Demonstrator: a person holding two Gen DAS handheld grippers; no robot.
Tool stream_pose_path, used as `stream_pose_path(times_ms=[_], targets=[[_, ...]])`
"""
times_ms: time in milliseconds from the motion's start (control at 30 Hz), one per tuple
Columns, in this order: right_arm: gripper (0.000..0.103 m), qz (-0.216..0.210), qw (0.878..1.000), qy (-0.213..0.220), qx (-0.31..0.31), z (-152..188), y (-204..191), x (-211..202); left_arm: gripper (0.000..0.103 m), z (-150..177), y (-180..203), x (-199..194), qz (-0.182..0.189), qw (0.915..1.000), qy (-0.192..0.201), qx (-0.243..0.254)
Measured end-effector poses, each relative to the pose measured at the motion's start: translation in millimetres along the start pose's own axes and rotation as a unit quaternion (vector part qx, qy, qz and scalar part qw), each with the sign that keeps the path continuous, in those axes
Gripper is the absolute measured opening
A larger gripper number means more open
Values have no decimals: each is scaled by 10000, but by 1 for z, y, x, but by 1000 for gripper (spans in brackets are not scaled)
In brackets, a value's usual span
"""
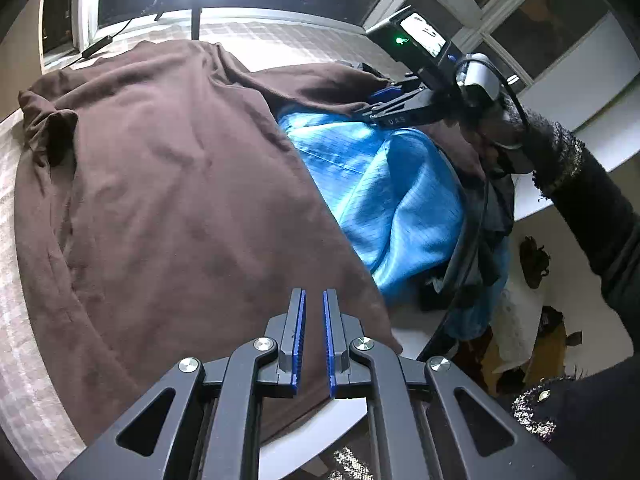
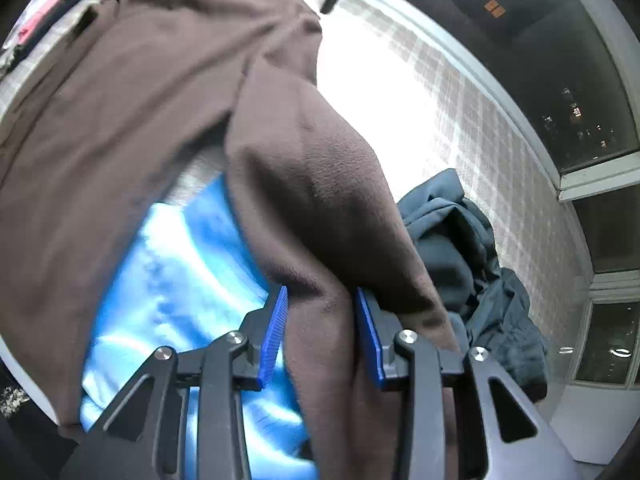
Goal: Fold clothes
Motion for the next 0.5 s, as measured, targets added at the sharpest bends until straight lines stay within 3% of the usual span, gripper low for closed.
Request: stream_pose_path(times_ms=[67, 100, 200, 333, 500], targets=[[10, -495, 9986, 108, 153, -1, 16, -4, 7, 0, -5, -4, 11, 10000, 3, -96], [5, -697, 9973, 142, 198, 0, 24, -8, 7, 2, -10, -7, 4, 9999, 9, -132], [5, -1354, 9895, 272, 427, 1, 47, -25, 7, 0, -15, -3, 4, 9997, -1, -249], [5, -2283, 9688, 503, 823, -6, 70, -61, 7, -1, -13, -2, 121, 9996, 52, -253], [5, -3339, 9369, 623, 831, -15, 43, -113, 7, 10, -17, -9, 183, 9993, 175, -264]])
Point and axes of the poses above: each gripper's, at about its wrist camera, not at the fingertips, and x roughly the way its jaws point, y to its right, z to its underside, the point moved 2 cm from there along x, roughly the way its jaws point, and after that the axes turned 14 degrees about -y, right-handed, at the moved point
